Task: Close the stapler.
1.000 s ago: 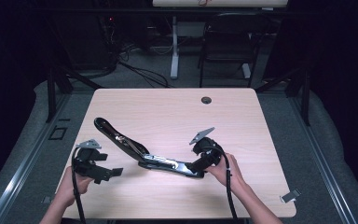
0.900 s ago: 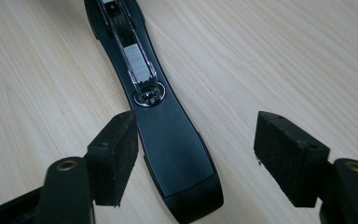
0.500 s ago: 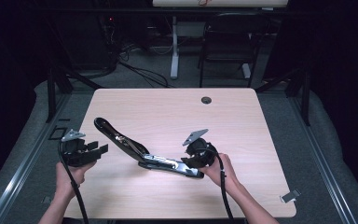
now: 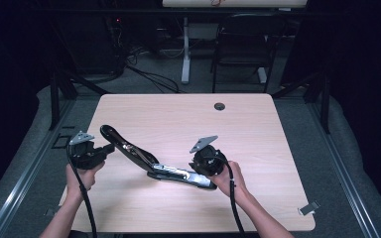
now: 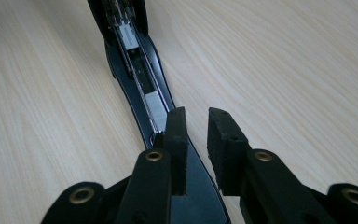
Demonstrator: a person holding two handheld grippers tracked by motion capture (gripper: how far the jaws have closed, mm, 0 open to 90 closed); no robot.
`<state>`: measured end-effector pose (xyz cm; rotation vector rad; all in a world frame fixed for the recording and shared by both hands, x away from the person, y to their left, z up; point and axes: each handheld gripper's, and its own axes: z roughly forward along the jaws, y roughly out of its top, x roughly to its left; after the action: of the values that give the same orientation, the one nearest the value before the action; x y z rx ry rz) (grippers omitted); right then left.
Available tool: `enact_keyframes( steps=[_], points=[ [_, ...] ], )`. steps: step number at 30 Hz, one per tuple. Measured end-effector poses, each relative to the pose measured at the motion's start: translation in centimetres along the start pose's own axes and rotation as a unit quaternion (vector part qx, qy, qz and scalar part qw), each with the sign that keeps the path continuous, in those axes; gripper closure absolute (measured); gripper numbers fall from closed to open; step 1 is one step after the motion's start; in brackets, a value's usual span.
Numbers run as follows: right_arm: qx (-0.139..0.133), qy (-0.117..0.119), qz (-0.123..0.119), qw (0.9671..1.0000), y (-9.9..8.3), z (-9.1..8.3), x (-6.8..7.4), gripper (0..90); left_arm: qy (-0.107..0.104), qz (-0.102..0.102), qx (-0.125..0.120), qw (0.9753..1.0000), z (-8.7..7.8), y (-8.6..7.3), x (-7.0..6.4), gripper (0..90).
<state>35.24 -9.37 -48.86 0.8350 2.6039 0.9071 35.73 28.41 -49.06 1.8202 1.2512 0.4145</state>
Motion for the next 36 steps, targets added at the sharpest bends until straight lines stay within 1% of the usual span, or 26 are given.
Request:
enact_keyframes(
  steps=[3, 4, 6, 8, 9, 11, 12, 13, 15, 18, 19, 22, 23, 24, 27, 30, 33, 36],
  points=[
    [-0.010, 0.002, 0.003, 0.9999, 0.3, 0.3, 0.0, 83.1, -0.006, 0.003, -0.006, 1.0000, 0.1, 0.2, -0.3, 89.8],
    [-0.008, 0.000, 0.001, 1.0000, 0.4, 0.4, 0.0, 85.1, -0.008, 0.004, -0.008, 0.9999, 0.1, 0.2, -0.3, 89.8],
    [-0.010, -0.001, 0.002, 0.9999, 0.6, 0.5, 0.1, 87.4, -0.010, 0.001, -0.012, 0.9999, 0.1, 0.2, -0.3, 89.8],
    [-0.011, -0.003, -0.003, 0.9999, 0.8, 0.4, 0.1, 89.2, -0.013, -0.001, -0.012, 0.9998, 0.0, 0.3, -0.3, 89.9],
    [-0.011, -0.001, -0.001, 0.9999, 0.9, 0.4, 0.1, 89.9, -0.016, -0.002, -0.014, 0.9998, 0.0, 0.3, -0.3, 90.0],
    [-0.016, -0.001, 0.002, 0.9999, 1.1, 0.4, 0.0, 90.0, -0.017, -0.004, -0.023, 0.9996, 0.0, 0.5, -0.3, 90.0],
    [-0.018, -0.002, 0.002, 0.9998, 1.3, 0.4, 0.0, 90.0, -0.017, -0.004, -0.024, 0.9996, -0.1, 0.5, -0.3, 90.0],
    [-0.020, -0.002, 0.001, 0.9998, 1.4, 0.4, 0.0, 90.0, -0.013, -0.004, -0.033, 0.9994, -0.1, 0.7, -0.4, 90.0],
    [-0.026, -0.002, 0.001, 0.9997, 2.0, 0.4, 0.1, 90.0, -0.014, -0.005, -0.039, 0.9991, -0.2, 1.0, -0.3, 90.0],
    [-0.036, -0.001, 0.001, 0.9994, 2.7, 0.6, 0.2, 90.0, -0.015, -0.011, -0.043, 0.9989, 0.0, 1.2, -0.2, 90.0],
    [-0.037, 0.000, -0.002, 0.9993, 3.0, 0.6, 0.2, 90.0, -0.016, -0.012, -0.043, 0.9989, 0.0, 1.3, -0.2, 90.0],
    [-0.053, 0.009, 0.006, 0.9985, 3.8, 1.0, 0.5, 90.0, -0.015, -0.008, -0.046, 0.9988, 0.0, 1.4, -0.4, 90.0],
    [-0.055, 0.013, 0.006, 0.9984, 4.0, 1.1, 0.6, 90.0, -0.013, -0.006, -0.048, 0.9987, 0.0, 1.5, -0.6, 90.0],
    [-0.059, 0.015, 0.009, 0.9981, 4.3, 1.3, 0.6, 90.0, -0.015, -0.004, -0.049, 0.9986, 0.0, 1.5, -0.7, 90.0],
    [-0.072, 0.028, 0.011, 0.9970, 5.3, 1.9, 1.1, 90.0, -0.014, 0.009, -0.048, 0.9987, -0.2, 1.7, -1.3, 90.0],
    [-0.079, 0.033, 0.004, 0.9964, 6.2, 2.0, 1.6, 90.0, -0.015, 0.012, -0.054, 0.9984, -0.2, 1.8, -1.6, 90.0],
    [-0.091, 0.038, 0.001, 0.9952, 7.3, 2.1, 2.2, 90.0, -0.018, 0.013, -0.051, 0.9985, -0.1, 1.7, -1.8, 90.0],
    [-0.096, 0.042, -0.004, 0.9945, 8.1, 2.1, 2.7, 90.0, -0.021, 0.012, -0.051, 0.9984, 0.0, 1.7, -2.1, 90.0]
  ],
)
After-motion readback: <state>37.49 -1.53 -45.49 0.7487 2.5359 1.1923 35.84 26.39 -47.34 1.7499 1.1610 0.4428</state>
